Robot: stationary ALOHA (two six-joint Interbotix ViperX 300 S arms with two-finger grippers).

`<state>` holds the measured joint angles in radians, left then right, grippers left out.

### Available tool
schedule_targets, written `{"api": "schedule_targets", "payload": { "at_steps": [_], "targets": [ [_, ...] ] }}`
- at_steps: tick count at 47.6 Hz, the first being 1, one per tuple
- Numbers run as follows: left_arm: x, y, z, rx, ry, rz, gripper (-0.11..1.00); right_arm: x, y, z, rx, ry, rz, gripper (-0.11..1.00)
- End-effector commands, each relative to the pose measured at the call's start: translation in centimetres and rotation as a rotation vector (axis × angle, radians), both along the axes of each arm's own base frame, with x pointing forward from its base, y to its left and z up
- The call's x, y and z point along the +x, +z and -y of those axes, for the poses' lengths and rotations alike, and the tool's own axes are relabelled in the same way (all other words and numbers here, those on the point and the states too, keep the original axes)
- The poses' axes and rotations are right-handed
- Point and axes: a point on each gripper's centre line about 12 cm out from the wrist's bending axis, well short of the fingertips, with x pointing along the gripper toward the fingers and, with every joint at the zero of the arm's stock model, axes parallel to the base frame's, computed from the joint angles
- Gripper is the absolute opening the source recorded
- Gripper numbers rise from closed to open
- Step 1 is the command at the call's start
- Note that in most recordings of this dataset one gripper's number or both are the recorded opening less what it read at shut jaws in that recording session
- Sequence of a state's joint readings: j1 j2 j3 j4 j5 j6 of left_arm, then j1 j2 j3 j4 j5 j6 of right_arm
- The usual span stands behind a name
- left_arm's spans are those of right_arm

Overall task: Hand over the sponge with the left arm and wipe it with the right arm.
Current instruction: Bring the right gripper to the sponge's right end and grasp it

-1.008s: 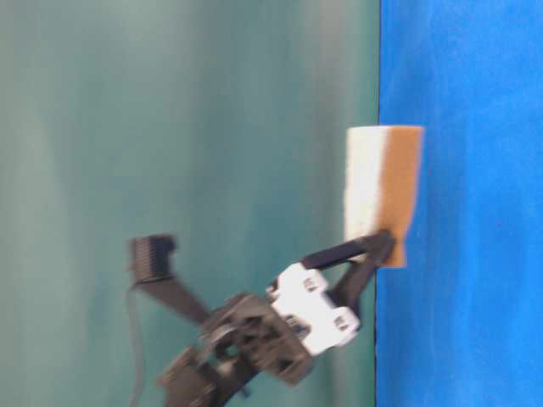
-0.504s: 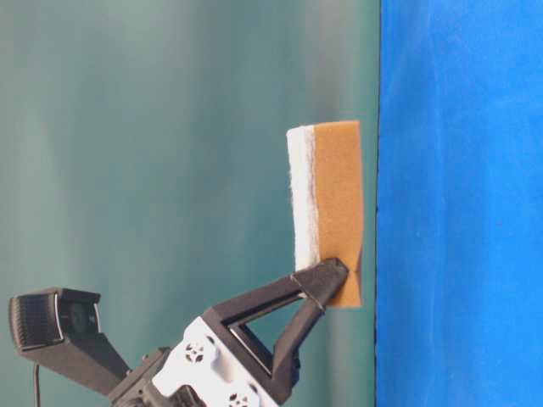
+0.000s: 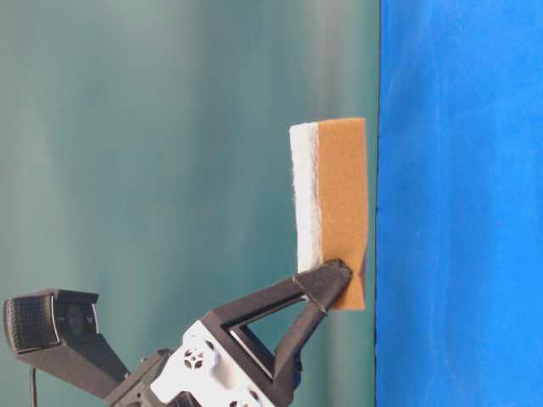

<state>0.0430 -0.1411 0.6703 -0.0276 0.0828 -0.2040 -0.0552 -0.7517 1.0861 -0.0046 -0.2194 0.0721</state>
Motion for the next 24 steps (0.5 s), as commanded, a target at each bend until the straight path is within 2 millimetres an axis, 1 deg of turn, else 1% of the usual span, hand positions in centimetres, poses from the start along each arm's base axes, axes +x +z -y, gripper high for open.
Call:
{"api": "schedule_targets", "payload": {
  "at_steps": [1,4,8,9,11,16,19,22,24],
  "targets": [
    [0.2,1.2,0.0,0.002,0.000,0.037,0.33,1.5,1.1,-0.1,0.007,0.008,0.013,0.00],
    [0.2,1.2,0.0,0.002,-0.001,0.037,0.31,2.4,1.1,-0.3,0.009,0.014,-0.003,0.00],
    [0.3,1.2,0.0,0.004,-0.003,0.037,0.30,4.0,1.0,-0.5,0.019,0.023,-0.027,0.01],
    [0.3,1.2,0.0,0.004,-0.003,0.037,0.30,4.3,0.9,-0.6,0.021,0.027,-0.033,0.03],
    [0.3,1.2,0.0,0.005,-0.004,0.037,0.30,5.0,0.6,-0.7,0.027,0.031,-0.048,0.14],
    [0.2,1.2,-0.1,0.005,-0.001,0.037,0.30,7.0,-0.3,-0.9,0.043,0.034,-0.100,0.47],
    [0.3,1.2,-0.1,0.005,0.000,0.035,0.30,8.1,-0.9,-0.9,0.050,0.032,-0.133,0.63],
    [0.3,1.2,-0.1,0.006,0.001,0.038,0.30,9.1,-1.2,-0.9,0.050,0.031,-0.156,0.72],
    [0.2,1.2,-0.2,0.008,0.000,0.037,0.30,9.8,-1.6,-0.8,0.051,0.029,-0.176,0.74]
  ]
}}
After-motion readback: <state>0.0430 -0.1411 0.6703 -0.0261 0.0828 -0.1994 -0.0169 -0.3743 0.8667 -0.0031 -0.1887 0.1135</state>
